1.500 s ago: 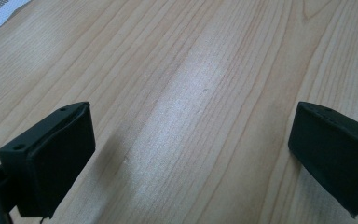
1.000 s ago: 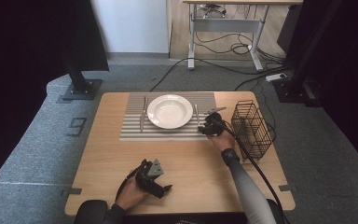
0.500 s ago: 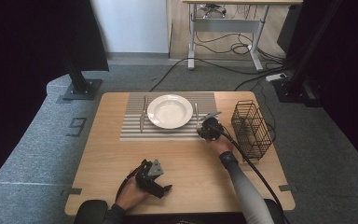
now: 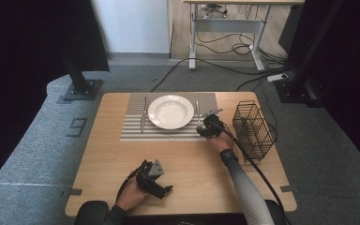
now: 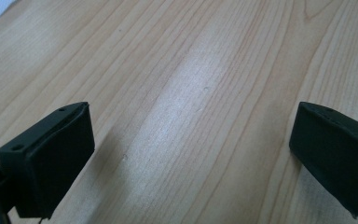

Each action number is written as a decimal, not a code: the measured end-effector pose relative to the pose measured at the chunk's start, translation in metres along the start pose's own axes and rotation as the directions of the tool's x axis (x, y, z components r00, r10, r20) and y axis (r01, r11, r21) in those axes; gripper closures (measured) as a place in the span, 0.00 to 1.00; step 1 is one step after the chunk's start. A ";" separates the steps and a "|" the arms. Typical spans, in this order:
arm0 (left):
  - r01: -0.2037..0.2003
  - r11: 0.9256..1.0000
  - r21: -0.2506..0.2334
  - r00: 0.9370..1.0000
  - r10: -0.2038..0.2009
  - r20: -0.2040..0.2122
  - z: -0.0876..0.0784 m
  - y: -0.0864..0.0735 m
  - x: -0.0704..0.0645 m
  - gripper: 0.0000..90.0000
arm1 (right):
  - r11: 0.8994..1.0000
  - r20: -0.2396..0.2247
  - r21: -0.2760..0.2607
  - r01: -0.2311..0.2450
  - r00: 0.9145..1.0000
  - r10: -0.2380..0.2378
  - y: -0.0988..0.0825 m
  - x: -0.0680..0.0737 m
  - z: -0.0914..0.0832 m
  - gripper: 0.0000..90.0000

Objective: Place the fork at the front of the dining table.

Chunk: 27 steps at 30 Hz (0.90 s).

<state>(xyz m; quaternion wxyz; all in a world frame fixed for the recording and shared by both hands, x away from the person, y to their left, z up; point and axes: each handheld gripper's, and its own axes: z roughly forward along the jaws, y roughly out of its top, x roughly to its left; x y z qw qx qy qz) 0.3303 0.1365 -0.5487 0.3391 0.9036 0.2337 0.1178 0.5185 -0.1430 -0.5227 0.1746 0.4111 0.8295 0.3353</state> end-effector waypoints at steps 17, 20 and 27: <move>0.047 0.999 0.016 0.999 -0.048 0.022 0.000 -0.001 0.004 0.00 | 0.989 -0.008 -0.125 0.074 0.997 -0.076 -0.036 0.039 -0.084 0.13; 0.047 0.999 0.017 0.999 -0.048 0.022 0.000 -0.001 0.004 0.00 | 0.988 -0.019 -0.135 0.072 0.997 -0.075 -0.050 0.043 -0.095 0.13; 0.051 0.999 0.020 0.998 -0.052 0.025 0.000 -0.001 0.005 0.00 | 0.991 -0.037 -0.119 0.053 0.998 -0.058 -0.082 0.048 -0.110 0.10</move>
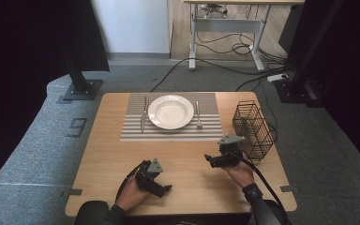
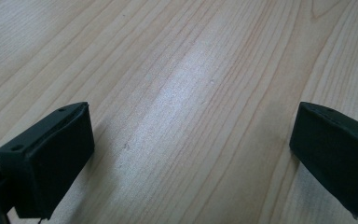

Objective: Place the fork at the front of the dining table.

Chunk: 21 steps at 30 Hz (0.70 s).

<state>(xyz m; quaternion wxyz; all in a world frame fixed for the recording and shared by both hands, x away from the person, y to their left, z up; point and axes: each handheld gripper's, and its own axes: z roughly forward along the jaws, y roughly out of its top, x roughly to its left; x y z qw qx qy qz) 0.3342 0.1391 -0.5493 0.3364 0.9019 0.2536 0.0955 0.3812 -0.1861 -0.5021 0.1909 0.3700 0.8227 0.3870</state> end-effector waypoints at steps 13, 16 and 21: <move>0.004 1.000 -0.001 1.000 -0.004 -0.002 0.000 0.000 0.000 0.00 | 0.999 -0.006 0.038 0.003 1.000 -0.003 -0.054 0.008 -0.014 0.02; 0.004 1.000 -0.001 1.000 -0.004 -0.002 0.000 0.000 -0.001 0.00 | 0.998 -0.008 0.057 -0.007 1.000 0.007 -0.063 0.006 -0.010 0.01; 0.004 1.000 -0.001 1.000 -0.004 -0.003 0.000 0.000 -0.001 0.00 | 0.996 -0.011 0.088 -0.018 1.000 0.019 -0.071 0.002 -0.001 0.00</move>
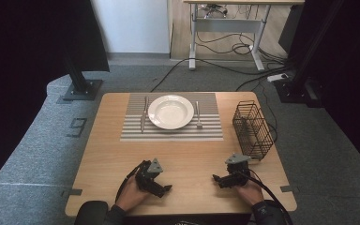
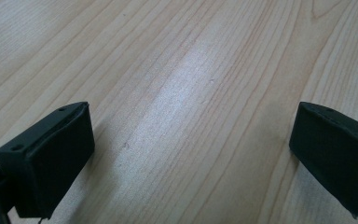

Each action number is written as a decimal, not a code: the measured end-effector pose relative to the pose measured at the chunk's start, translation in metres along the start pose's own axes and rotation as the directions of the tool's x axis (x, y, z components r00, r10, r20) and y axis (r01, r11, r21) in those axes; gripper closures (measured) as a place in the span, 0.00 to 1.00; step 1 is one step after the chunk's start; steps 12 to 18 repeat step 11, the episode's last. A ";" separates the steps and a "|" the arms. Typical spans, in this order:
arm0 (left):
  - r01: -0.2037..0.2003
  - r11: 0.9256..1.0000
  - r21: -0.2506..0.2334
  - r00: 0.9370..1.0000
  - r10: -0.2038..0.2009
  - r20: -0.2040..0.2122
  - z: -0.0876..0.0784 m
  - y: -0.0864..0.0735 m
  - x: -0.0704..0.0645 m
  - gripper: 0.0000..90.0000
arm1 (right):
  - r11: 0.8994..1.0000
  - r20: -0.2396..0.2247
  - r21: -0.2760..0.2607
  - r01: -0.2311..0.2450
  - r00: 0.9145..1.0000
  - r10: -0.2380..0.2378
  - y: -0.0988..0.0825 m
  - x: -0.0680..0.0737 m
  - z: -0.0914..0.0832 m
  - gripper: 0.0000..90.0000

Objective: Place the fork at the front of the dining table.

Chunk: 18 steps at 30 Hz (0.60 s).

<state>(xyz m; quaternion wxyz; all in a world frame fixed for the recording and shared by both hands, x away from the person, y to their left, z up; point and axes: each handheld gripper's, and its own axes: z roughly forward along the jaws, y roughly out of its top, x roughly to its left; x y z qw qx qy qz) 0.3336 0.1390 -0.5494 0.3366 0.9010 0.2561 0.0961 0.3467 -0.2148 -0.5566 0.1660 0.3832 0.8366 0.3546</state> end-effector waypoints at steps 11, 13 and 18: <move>0.001 1.000 0.001 1.000 -0.001 0.001 0.000 0.000 0.000 0.00 | 1.000 -0.006 0.009 -0.011 1.000 0.011 0.000 -0.002 0.001 0.00; 0.001 1.000 0.001 1.000 -0.001 0.001 0.000 0.000 0.000 0.00 | 1.000 -0.006 0.009 -0.011 1.000 0.011 0.000 -0.002 0.001 0.00; 0.001 1.000 0.001 1.000 -0.001 0.001 0.000 0.000 0.000 0.00 | 1.000 -0.006 0.009 -0.011 1.000 0.011 0.000 -0.002 0.001 0.00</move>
